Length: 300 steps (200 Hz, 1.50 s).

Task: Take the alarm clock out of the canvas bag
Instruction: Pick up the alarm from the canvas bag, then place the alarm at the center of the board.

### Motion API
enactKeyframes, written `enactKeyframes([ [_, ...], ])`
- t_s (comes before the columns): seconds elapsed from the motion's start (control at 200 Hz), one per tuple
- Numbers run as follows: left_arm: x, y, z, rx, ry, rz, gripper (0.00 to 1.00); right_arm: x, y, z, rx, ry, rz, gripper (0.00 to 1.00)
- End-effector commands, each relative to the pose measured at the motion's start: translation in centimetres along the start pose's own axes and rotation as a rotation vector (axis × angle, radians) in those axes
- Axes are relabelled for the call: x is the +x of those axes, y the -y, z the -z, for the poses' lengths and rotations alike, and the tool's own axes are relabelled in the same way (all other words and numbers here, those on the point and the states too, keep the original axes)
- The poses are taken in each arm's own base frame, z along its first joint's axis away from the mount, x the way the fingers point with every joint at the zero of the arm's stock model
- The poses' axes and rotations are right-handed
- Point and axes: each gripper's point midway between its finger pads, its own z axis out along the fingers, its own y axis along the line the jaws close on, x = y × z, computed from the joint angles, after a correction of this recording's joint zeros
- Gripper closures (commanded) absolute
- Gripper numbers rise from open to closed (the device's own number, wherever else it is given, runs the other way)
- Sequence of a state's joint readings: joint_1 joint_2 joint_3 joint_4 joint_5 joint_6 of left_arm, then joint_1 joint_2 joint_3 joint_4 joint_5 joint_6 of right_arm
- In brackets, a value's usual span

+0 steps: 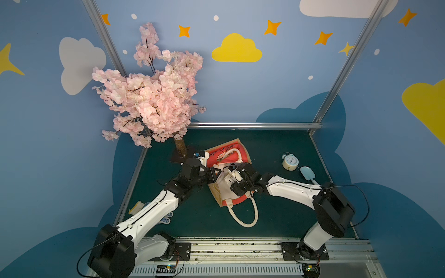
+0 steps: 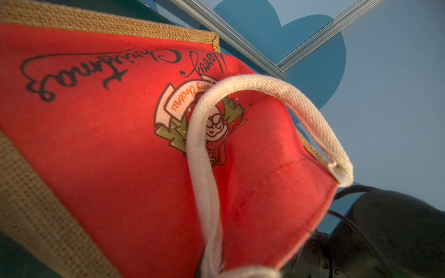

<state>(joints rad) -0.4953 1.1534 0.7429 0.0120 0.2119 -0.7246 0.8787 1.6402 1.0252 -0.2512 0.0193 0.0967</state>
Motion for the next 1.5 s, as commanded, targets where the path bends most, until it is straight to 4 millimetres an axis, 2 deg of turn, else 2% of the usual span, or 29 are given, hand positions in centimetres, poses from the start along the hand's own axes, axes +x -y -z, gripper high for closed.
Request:
enactKeyframes([
  [0.0, -0.1, -1.1, 0.5, -0.045, 0.024, 0.015, 0.89, 0.3, 0.0, 1.9, 0.031, 0.011, -0.021, 0.64],
  [0.275, -0.1, -0.9, 0.4, -0.036, 0.023, 0.018, 0.89, 0.7, -0.7, 5.5, 0.014, 0.080, -0.038, 0.64],
  [0.711, -0.4, -0.9, 0.6, -0.039, 0.038, 0.026, 0.89, 3.0, 0.9, 9.9, 0.084, 0.132, -0.083, 0.65],
  [0.926, -0.4, -0.8, 0.7, -0.038, 0.037, 0.025, 0.89, 3.8, 2.9, 11.7, 0.136, 0.192, -0.156, 0.64],
  [1.226, -0.3, -0.8, 0.7, -0.039, 0.034, 0.023, 0.89, 3.7, 5.3, 14.9, 0.172, 0.293, -0.239, 0.64],
  [1.497, -0.5, -0.6, 0.8, -0.035, 0.034, 0.020, 0.89, 4.7, 8.8, 15.6, 0.258, 0.262, -0.338, 0.64],
])
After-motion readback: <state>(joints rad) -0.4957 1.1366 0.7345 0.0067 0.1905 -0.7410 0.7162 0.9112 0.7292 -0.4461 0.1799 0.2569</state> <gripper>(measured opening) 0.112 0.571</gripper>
